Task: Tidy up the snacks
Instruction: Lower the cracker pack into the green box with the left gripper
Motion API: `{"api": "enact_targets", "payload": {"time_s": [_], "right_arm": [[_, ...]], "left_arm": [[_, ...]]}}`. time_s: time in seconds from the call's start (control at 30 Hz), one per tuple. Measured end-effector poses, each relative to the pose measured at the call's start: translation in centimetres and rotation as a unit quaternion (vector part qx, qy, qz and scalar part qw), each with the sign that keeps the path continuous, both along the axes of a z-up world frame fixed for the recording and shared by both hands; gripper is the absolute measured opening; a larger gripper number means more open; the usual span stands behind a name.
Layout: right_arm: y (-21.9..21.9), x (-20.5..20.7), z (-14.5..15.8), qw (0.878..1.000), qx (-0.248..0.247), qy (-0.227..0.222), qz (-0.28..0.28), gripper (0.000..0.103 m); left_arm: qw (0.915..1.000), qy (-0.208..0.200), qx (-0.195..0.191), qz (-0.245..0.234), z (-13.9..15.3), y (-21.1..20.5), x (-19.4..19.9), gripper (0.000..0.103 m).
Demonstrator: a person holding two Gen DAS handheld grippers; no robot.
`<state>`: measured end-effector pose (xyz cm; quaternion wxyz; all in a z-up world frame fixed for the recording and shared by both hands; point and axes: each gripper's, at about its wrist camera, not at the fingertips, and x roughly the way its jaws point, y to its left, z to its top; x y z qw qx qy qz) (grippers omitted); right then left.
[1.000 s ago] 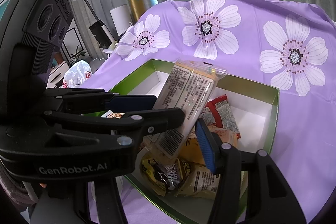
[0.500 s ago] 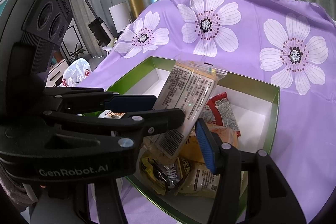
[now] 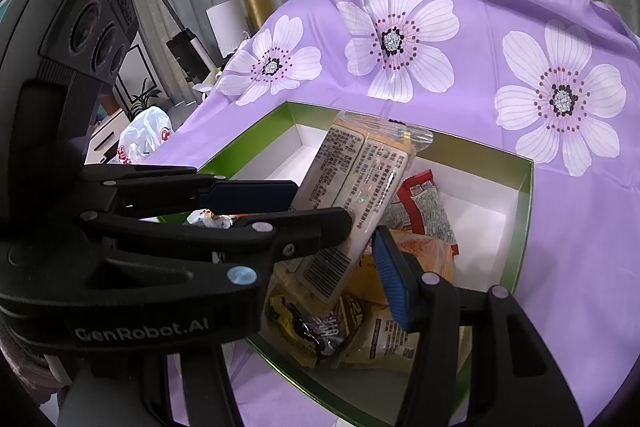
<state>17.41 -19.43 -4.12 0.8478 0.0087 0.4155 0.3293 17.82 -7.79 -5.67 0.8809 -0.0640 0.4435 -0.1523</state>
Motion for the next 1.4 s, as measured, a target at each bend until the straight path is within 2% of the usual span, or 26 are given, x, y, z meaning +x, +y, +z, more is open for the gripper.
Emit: {"api": "enact_targets", "payload": {"time_s": [1.4], "right_arm": [[0.23,0.20,-0.59,0.999,-0.004,0.032,0.002,0.056]], "left_arm": [[0.9995,0.031,0.003,0.004,-0.18,0.21,0.86,0.039]]}}
